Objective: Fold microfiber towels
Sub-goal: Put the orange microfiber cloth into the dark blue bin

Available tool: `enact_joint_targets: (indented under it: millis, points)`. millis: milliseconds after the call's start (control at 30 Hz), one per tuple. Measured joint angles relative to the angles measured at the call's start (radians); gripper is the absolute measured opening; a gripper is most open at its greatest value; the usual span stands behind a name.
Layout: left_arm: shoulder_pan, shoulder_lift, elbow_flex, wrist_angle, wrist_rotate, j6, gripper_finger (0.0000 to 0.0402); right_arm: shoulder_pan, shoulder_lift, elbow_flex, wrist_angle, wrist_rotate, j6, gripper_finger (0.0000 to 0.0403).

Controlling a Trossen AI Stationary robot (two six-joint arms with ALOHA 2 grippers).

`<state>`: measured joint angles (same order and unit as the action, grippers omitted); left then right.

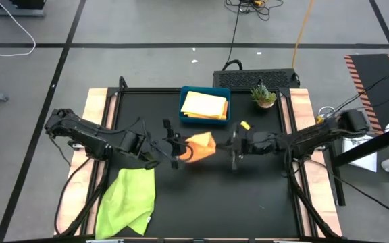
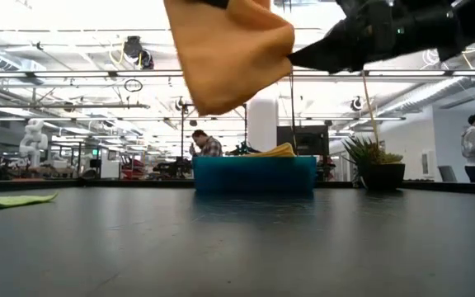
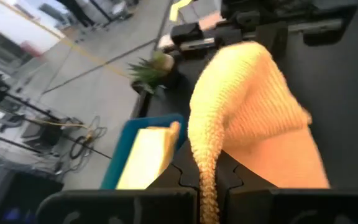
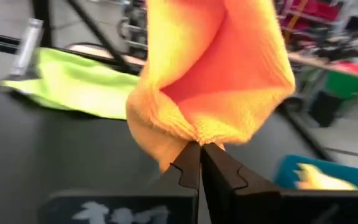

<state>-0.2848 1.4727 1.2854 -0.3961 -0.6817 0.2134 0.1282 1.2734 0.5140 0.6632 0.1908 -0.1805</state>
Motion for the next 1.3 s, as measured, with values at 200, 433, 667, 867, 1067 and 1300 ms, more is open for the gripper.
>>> enact_joint_targets:
  millis: [200, 433, 667, 867, 1067, 1300]
  points:
    - [0.103, -0.004, -0.03, 0.127, -0.028, 0.034, 0.0001, -0.11, -0.163, 0.0, -0.149, 0.069, -0.053, 0.0]
    - [0.282, -0.004, -0.2, 0.511, 0.069, 0.13, 0.0, -0.275, -0.203, 0.0, -0.18, 0.071, -0.122, 0.0]
    - [0.546, -0.002, -0.406, 0.92, 0.3, 0.096, 0.0, -0.456, -0.199, 0.0, -0.168, 0.07, -0.17, 0.0]
    - [0.743, 0.045, -0.499, 1.124, 0.55, -0.006, 0.0, -0.598, -0.175, 0.001, -0.113, 0.041, -0.198, 0.0001]
    - [0.821, 0.16, -0.478, 1.18, 0.658, -0.075, 0.0, -0.671, -0.084, 0.067, -0.122, -0.061, -0.184, 0.0001]
    - [0.825, 0.184, -0.419, 1.114, 0.682, -0.036, 0.0, -0.683, 0.012, 0.136, -0.144, -0.074, -0.205, 0.0001]
